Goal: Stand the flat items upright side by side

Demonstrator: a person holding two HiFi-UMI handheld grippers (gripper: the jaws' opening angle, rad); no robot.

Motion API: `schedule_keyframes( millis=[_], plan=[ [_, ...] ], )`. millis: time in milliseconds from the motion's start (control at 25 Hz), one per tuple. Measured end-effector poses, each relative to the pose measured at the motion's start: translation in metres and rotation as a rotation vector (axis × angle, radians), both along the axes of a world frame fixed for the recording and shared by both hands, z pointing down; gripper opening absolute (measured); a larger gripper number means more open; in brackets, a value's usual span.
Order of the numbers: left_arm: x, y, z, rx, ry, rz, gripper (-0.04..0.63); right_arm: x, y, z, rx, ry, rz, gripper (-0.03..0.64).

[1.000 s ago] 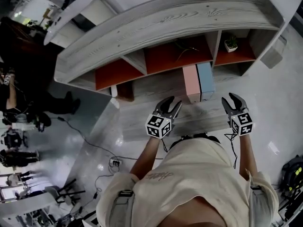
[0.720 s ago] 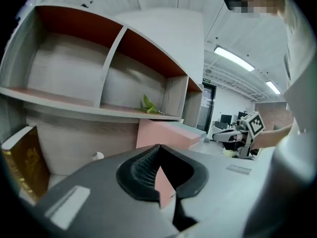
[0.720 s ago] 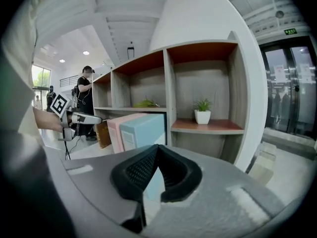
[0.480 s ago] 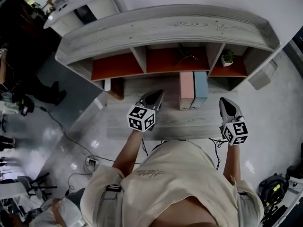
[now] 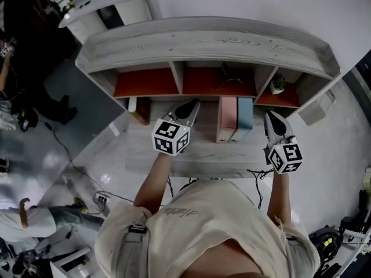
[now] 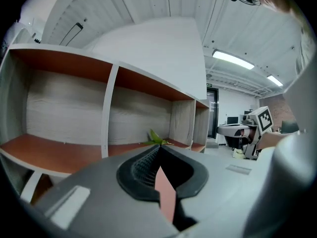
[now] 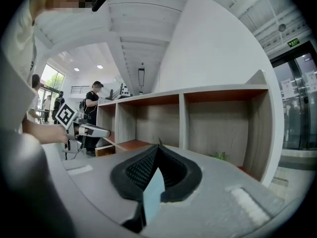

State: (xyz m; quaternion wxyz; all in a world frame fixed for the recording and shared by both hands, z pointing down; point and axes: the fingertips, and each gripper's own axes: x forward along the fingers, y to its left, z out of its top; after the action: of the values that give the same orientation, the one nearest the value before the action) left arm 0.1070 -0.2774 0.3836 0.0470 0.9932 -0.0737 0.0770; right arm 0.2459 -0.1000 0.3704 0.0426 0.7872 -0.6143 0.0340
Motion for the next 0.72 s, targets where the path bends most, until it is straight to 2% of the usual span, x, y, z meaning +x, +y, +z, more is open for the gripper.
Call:
schedule_keyframes(
  millis=[200, 480, 720],
  plan=[
    [-0.008, -0.011, -0.014, 0.019, 0.036, -0.053, 0.012, -0.006, -0.018, -0.018, 0.027, 0.024, -0.041, 0.002],
    [-0.031, -0.026, -0.014, 0.055, 0.041, -0.133, 0.012, -0.017, -0.032, -0.035, 0.077, 0.058, -0.047, 0.002],
    [-0.035, -0.035, -0.012, 0.051, 0.045, -0.159, 0.012, -0.023, -0.033, -0.033, 0.086, 0.058, -0.057, 0.002]
  ],
)
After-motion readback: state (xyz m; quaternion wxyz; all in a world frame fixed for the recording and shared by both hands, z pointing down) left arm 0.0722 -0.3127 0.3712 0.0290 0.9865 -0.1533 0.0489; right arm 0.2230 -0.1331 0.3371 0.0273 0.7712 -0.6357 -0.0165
